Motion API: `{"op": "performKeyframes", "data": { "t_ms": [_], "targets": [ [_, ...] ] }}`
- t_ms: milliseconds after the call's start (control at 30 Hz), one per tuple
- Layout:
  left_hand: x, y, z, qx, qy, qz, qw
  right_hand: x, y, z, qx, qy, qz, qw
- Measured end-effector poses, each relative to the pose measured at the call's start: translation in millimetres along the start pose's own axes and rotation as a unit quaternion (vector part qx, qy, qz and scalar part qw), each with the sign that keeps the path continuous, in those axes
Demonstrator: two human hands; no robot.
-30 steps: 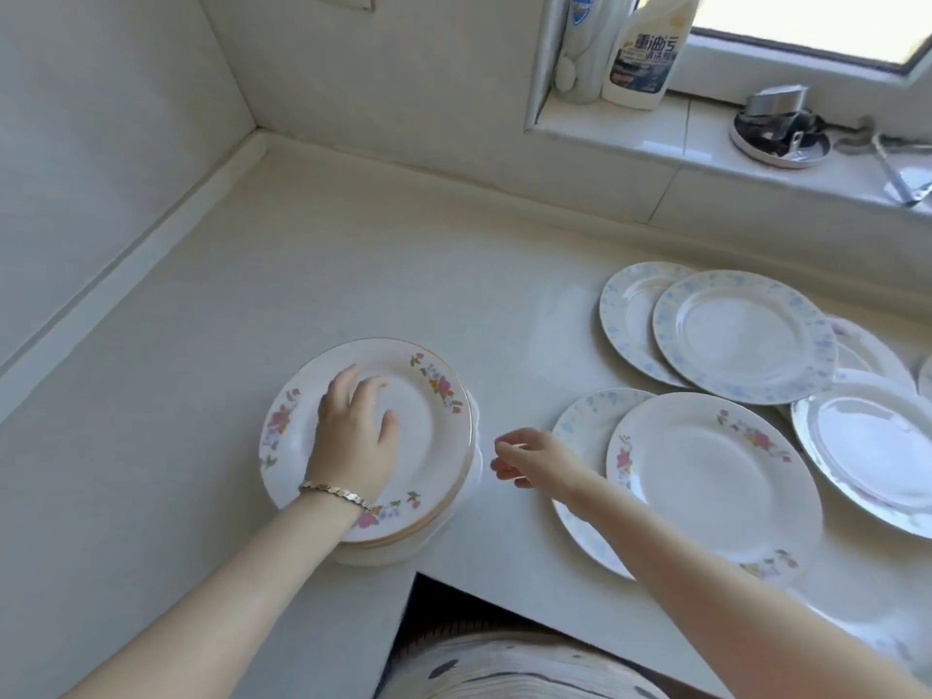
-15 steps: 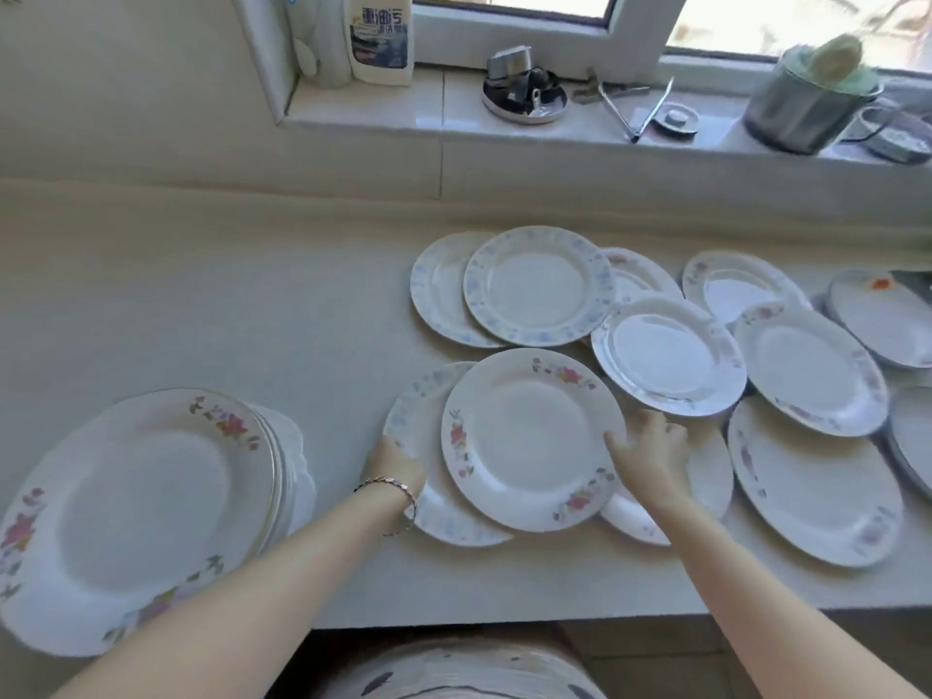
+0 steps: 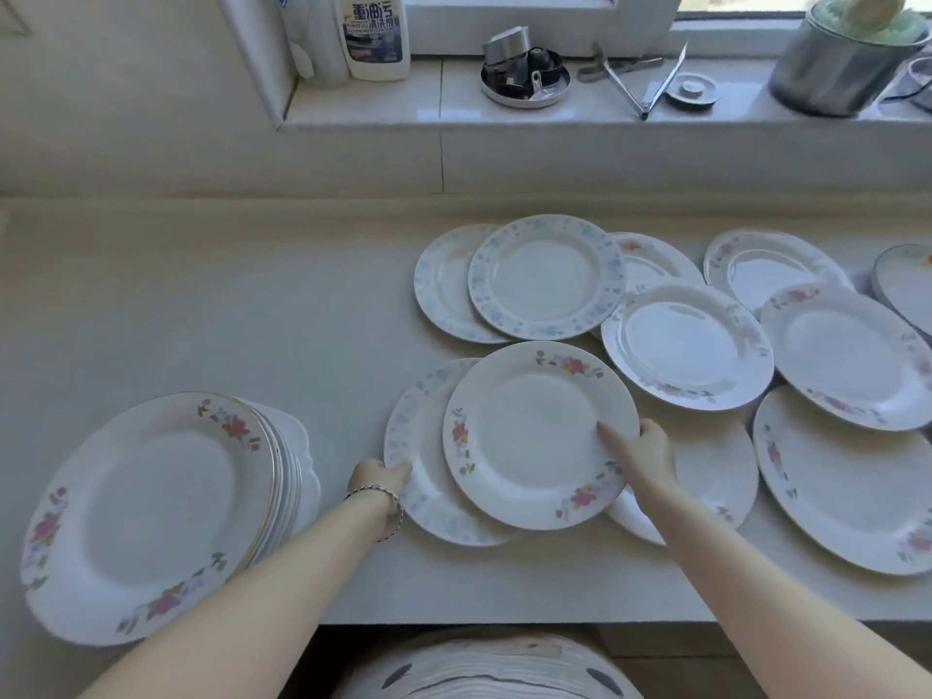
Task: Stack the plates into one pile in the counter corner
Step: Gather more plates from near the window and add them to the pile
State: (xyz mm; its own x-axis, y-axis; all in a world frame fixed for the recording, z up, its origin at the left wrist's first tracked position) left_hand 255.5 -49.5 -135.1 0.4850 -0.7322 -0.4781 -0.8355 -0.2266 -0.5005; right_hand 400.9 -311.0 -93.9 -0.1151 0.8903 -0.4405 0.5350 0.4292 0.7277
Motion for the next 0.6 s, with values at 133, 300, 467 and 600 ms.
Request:
{"op": "performKeyframes", "data": {
  "t_ms": [133, 300, 467, 600],
  "targets": [
    [-3.3, 2.6, -1.9, -0.001, -0.011, -0.007, 1.0, 4.6, 14.7, -6.6, -0.059, -0.018, 0.055, 0.997],
    [-13.6, -17.5, -27.1, 0.098, -0.038, -0.008, 0.994, 5.8, 21.8, -14.7, -0.025, -0.013, 0.155, 0.987],
    [-49.1, -25.4, -42.4, 0.188, -0.085, -0.053, 0.977, 15.8, 51.4, -34.5, 0.006, 0.027, 0.25, 0.968],
    [-108.3, -20.0, -51.6, 0.226, -0.14, -0.106, 0.958, 36.3, 79.7, -53.9, 0.014, 0.056, 0.296, 0.954]
  ]
}}
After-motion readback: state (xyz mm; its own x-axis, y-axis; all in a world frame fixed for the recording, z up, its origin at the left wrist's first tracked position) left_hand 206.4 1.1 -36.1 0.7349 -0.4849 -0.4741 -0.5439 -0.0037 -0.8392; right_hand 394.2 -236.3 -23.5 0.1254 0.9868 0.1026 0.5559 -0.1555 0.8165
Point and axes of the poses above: each hand's wrist, its own z-axis towards the middle knuckle, its own x-axis out of the palm, y = z × x, the point moved 4 cm from there along z, towards the middle knuckle, and after that the axes turned 4 degrees about -y, right-handed, at the moved point
